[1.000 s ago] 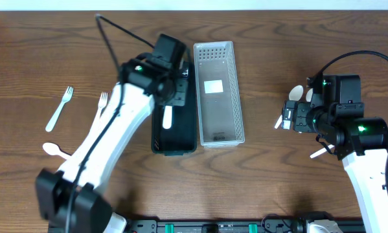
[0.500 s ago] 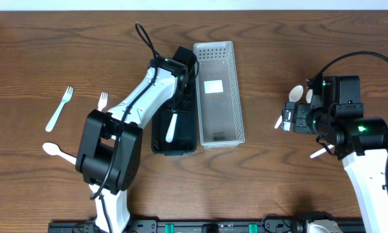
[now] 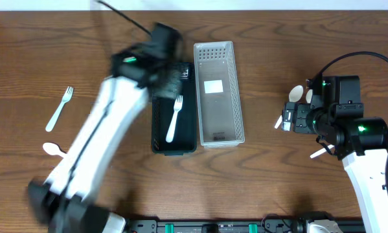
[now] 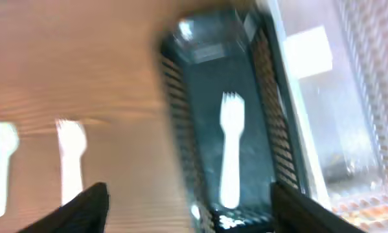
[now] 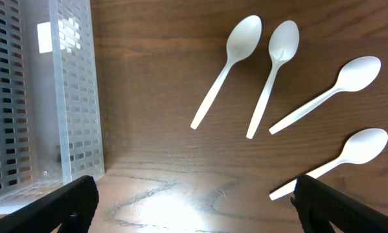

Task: Pack container
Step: 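Carry the fork with left gripper and drop it into black basket, then move left gripper back to the second white fork and grasp it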

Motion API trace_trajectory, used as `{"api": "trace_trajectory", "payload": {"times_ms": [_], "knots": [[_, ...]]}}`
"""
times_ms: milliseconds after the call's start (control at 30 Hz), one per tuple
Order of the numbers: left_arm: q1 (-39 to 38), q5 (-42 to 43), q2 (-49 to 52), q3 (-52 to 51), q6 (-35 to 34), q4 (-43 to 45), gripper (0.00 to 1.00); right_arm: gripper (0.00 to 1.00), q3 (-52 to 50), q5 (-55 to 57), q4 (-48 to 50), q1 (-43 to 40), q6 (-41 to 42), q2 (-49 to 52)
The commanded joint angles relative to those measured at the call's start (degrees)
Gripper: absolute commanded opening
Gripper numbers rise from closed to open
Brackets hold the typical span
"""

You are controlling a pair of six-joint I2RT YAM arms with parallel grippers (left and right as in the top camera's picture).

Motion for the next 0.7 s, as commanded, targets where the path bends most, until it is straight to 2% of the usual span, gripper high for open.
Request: {"api": "trace_trajectory", "payload": {"times_ms": [0,167,267,533,667], "knots": [[7.8,-4.1,-3.3,0.4,3.4,-1.6,0.78,0.99,1.1,0.4,-0.1,-0.3,-1.7,-0.1],[21.3,3.2,0.6,-0.2,12.4,-1.9,0.81,0.99,1.1,0.4,0.0,-0.3,-1.7,-0.1],[26.4,3.7,6.3,-0.2,14.2,-1.0,0.82,0.99,1.1,0.4,0.0,-0.3,-1.7,-0.1],[30.1,3.7,20.5,-0.2,22.6,-0.5,0.80,0.99,1.1,0.4,0.2,-0.3,-1.7,-0.1],[31.3,3.9,25.7,-0.4,22.8,-1.3,0.80,0.99,1.1,0.4,0.7,-0.3,-1.7,-0.1]]}}
